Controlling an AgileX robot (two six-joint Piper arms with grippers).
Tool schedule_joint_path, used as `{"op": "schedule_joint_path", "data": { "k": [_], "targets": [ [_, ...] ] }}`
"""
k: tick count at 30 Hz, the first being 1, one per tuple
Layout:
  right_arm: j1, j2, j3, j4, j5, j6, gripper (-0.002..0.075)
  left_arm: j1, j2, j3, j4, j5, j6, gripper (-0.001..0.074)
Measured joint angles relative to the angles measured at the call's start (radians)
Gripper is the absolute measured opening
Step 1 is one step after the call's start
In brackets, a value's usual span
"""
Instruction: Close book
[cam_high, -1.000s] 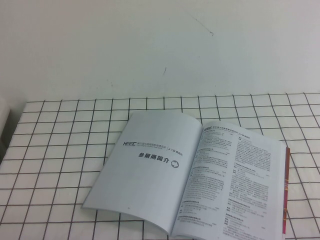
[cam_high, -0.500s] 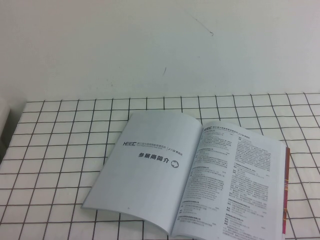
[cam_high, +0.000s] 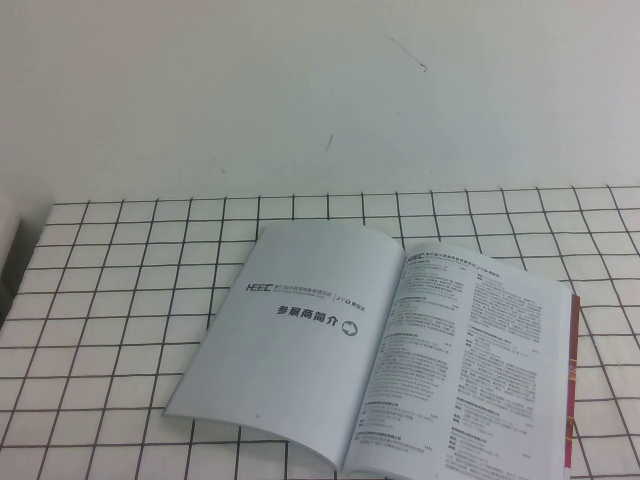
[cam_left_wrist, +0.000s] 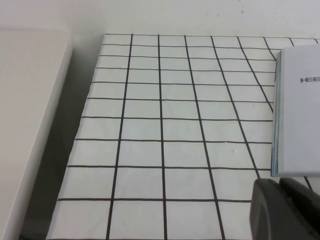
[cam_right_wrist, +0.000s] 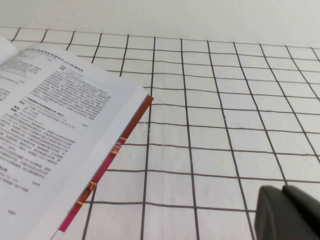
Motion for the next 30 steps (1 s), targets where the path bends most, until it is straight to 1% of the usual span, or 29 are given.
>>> {"op": "schedule_joint_path", "data": {
  "k": [16,22,30],
  "targets": [
    [0.000,0.000,0.000,0.000,0.000,-0.014,-0.0003,0.000,0.000,0.000,0.000,0.000,0.000,-0.0004],
    [0.000,0.000,0.000,0.000,0.000,-0.019,-0.0003,0.000,0.000,0.000,0.004,0.000,-0.035,-0.0004],
    [0.000,0.000,0.000,0.000,0.000,-0.019,-0.0003,0.000,0.000,0.000,0.017,-0.002,-0.039,-0.0004]
  ]
}}
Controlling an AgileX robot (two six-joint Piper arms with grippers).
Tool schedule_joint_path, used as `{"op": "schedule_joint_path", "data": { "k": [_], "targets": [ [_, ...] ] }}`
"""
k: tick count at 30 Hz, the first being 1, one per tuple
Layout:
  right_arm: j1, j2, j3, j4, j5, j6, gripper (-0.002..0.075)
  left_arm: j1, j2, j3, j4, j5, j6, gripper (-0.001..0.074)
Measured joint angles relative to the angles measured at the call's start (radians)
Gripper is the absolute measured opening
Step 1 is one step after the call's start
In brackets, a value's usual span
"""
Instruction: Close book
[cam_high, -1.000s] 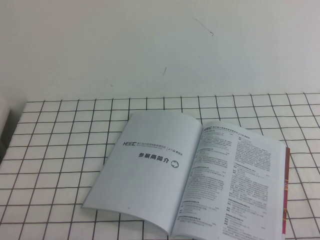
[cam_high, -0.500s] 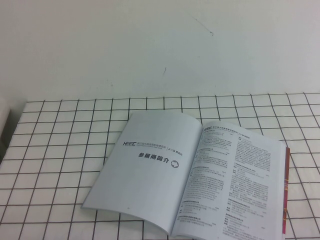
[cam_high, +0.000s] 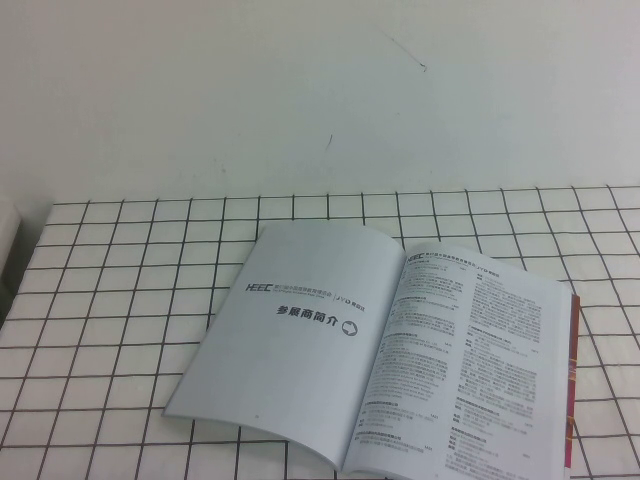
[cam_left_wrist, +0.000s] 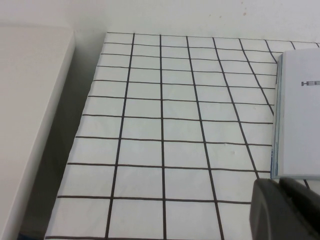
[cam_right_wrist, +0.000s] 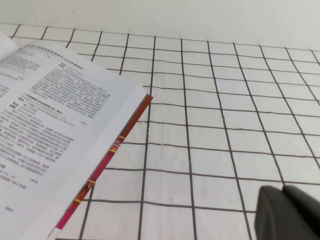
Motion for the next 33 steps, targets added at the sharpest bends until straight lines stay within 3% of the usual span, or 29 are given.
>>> {"op": "schedule_joint_path", "data": {
  "k": [33],
  "targets": [
    [0.000,0.000,0.000,-0.002,0.000,-0.004,-0.0003,0.000,0.000,0.000,0.015,-0.002,0.009,-0.0004]
  ]
}}
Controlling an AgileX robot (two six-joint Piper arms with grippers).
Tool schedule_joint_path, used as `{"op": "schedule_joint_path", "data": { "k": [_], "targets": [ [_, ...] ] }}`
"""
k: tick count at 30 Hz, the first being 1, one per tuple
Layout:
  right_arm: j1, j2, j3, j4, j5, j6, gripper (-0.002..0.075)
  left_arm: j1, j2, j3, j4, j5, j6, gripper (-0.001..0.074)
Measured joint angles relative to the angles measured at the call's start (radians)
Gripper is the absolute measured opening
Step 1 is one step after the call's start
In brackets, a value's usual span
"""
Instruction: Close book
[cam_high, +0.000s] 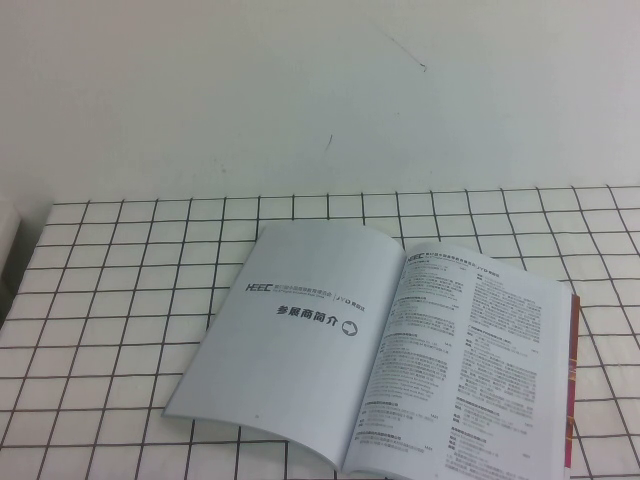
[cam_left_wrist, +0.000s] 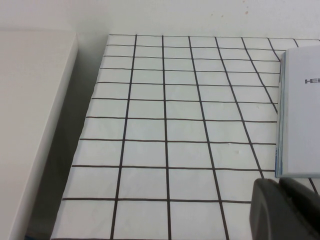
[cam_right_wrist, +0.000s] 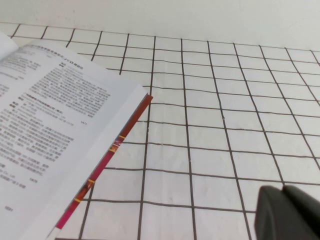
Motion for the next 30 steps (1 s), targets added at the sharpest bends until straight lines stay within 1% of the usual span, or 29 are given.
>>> {"op": "schedule_joint_path", "data": {
  "k": [13,17,19,21,27,30],
  "targets": [
    [0.000,0.000,0.000,0.000,0.000,0.000,-0.0003,0.000,0.000,0.000,0.001,-0.003,0.000,-0.0004],
    [0.000,0.000,0.010,0.000,-0.068,0.000,-0.0003,0.000,0.000,0.007,0.002,-0.076,0.000,-0.0004],
    [0.000,0.000,0.011,0.000,-0.162,-0.002,-0.0003,0.000,0.000,0.007,0.004,-0.145,0.000,-0.0004],
    [0.000,0.000,0.011,0.000,-0.271,-0.004,-0.0003,0.000,0.000,0.007,0.004,-0.254,0.000,-0.0004],
    [0.000,0.000,0.011,0.000,-0.736,-0.009,-0.0003,0.000,0.000,0.007,0.005,-0.613,0.000,-0.0003],
    [0.000,0.000,0.011,0.000,-0.909,-0.003,-0.0003,0.000,0.000,0.007,0.005,-0.773,0.000,-0.0004]
  ]
}}
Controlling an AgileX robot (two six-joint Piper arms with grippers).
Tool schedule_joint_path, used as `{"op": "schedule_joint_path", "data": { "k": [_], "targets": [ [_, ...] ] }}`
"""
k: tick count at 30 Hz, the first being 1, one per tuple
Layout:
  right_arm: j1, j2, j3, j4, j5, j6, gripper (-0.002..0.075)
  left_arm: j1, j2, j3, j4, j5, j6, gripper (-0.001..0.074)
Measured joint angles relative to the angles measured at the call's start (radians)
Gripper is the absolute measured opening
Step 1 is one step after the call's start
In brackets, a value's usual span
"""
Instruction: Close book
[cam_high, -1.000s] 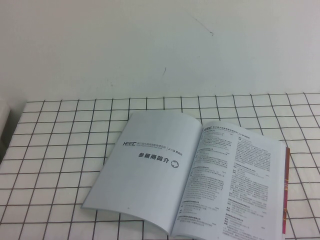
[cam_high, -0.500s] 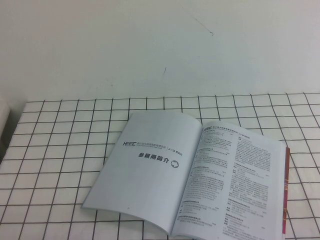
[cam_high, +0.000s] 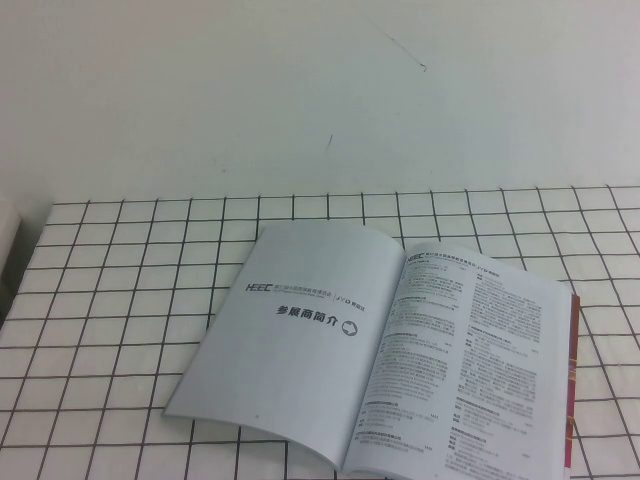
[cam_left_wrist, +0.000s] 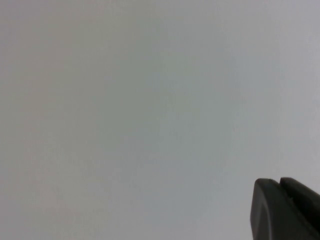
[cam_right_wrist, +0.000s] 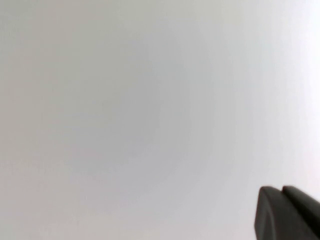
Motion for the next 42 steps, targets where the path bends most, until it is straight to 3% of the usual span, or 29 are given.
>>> {"op": "schedule_joint_path", "data": {
  "k": [6,11,14,19,26,34,42],
  "targets": [
    [0.000,0.000,0.000,0.000,-0.175,0.017,-0.0003,0.000,0.000,0.000,0.000,-0.143,0.000,-0.0004],
    [0.000,0.000,0.000,0.009,-0.141,0.023,-0.0003,0.000,0.000,0.000,-0.013,-0.151,0.016,-0.0004],
    [0.000,-0.001,-0.050,0.005,0.084,0.038,-0.0003,0.000,0.000,-0.002,-0.013,-0.051,0.023,-0.0004],
    [0.000,0.036,-0.265,-0.030,0.533,0.043,-0.0003,0.000,0.006,-0.129,0.042,0.331,0.023,-0.0004],
    [0.004,0.311,-0.483,0.041,0.848,0.030,-0.0003,0.000,0.177,-0.309,-0.011,0.561,-0.004,-0.0004],
    [0.005,0.697,-0.626,0.370,1.048,-0.406,-0.0003,0.001,0.503,-0.497,-0.102,0.806,0.112,-0.0004],
    [0.005,1.082,-0.723,0.679,1.144,-0.780,-0.0003,0.001,0.844,-0.605,-0.552,0.886,0.471,-0.0004]
  ]
}}
